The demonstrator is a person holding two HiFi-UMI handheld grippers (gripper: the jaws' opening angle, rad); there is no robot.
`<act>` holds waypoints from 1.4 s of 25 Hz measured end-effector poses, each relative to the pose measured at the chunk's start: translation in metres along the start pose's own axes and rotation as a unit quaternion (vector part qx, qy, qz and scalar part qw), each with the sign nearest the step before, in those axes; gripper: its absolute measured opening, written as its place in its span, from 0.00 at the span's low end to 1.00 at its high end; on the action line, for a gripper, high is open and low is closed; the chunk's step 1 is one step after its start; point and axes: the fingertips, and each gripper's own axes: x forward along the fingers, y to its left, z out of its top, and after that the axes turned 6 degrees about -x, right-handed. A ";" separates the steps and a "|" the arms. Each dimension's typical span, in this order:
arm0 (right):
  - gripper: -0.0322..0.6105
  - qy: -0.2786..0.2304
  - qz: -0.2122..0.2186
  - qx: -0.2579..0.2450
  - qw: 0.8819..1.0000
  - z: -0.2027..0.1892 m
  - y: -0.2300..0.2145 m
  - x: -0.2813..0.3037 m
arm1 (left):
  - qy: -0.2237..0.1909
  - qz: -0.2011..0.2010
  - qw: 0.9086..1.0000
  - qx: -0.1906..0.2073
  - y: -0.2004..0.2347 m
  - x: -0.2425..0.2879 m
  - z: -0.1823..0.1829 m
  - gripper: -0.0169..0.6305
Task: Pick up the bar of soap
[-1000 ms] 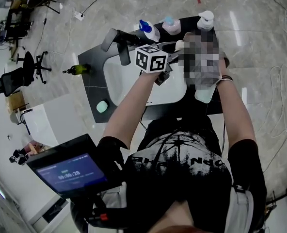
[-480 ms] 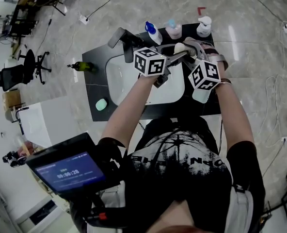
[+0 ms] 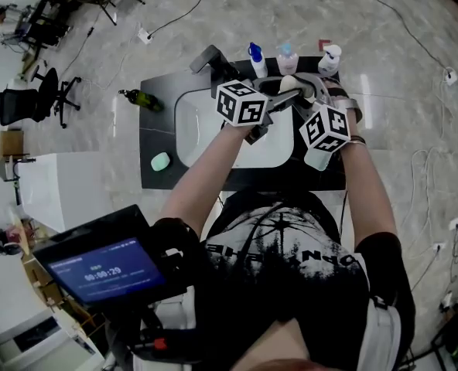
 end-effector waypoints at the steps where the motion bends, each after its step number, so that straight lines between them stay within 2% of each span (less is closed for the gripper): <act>1: 0.38 -0.002 -0.001 -0.001 1.000 0.006 -0.002 -0.002 | -0.003 0.001 1.000 0.002 -0.003 -0.005 0.004 0.30; 10: 0.38 -0.015 -0.007 -0.010 1.000 0.034 0.016 0.023 | -0.016 0.012 1.000 0.010 0.017 -0.039 -0.010 0.30; 26: 0.38 -0.029 -0.001 -0.031 0.999 0.054 0.027 0.045 | -0.027 0.030 0.999 0.014 0.036 -0.063 -0.017 0.30; 31: 0.38 -0.050 0.015 -0.040 0.998 0.078 0.050 0.066 | -0.038 0.055 0.998 0.010 0.053 -0.093 -0.034 0.30; 35: 0.38 -0.072 0.035 -0.057 0.995 0.121 0.063 0.074 | -0.061 0.080 0.995 0.002 0.055 -0.138 -0.038 0.30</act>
